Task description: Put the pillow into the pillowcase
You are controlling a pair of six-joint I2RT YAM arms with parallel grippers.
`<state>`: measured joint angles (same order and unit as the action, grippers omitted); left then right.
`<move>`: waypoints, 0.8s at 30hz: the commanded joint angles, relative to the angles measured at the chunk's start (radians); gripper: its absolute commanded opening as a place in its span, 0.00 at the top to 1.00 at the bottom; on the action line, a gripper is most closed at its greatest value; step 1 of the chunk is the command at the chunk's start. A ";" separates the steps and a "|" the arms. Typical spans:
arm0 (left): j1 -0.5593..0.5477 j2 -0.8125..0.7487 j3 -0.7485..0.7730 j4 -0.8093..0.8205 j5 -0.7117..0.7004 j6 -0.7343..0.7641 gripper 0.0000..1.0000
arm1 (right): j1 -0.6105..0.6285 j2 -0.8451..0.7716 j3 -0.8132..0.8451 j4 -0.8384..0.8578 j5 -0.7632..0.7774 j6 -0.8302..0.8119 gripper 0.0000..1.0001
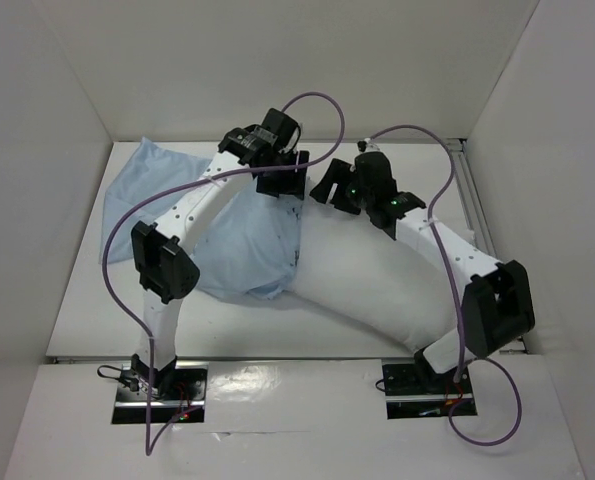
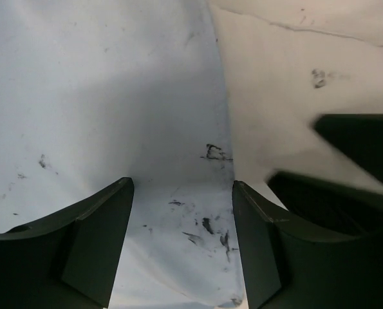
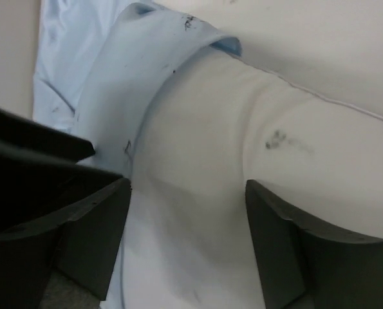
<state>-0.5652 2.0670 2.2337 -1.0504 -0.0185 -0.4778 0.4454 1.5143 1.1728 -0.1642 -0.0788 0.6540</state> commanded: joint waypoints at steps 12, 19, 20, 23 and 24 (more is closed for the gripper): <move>-0.013 0.099 0.108 0.102 -0.095 -0.016 0.23 | -0.007 -0.247 0.071 -0.509 0.315 -0.177 0.00; -0.013 0.178 0.161 0.168 -0.104 -0.025 0.20 | -0.007 -0.240 -0.031 -0.523 0.243 -0.186 0.00; -0.013 0.192 0.173 0.150 -0.119 -0.025 0.22 | -0.007 -0.240 -0.044 -0.508 0.232 -0.186 0.00; -0.013 0.212 0.185 0.141 -0.164 -0.016 0.41 | -0.007 -0.259 -0.090 -0.457 0.209 -0.186 0.13; -0.013 0.203 0.185 0.141 -0.164 -0.025 0.48 | -0.007 -0.259 -0.099 -0.446 0.192 -0.186 0.26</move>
<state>-0.5732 2.2639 2.3810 -0.9142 -0.1375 -0.4862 0.4404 1.2789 1.1175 -0.6052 0.1646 0.4690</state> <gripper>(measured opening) 0.557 0.802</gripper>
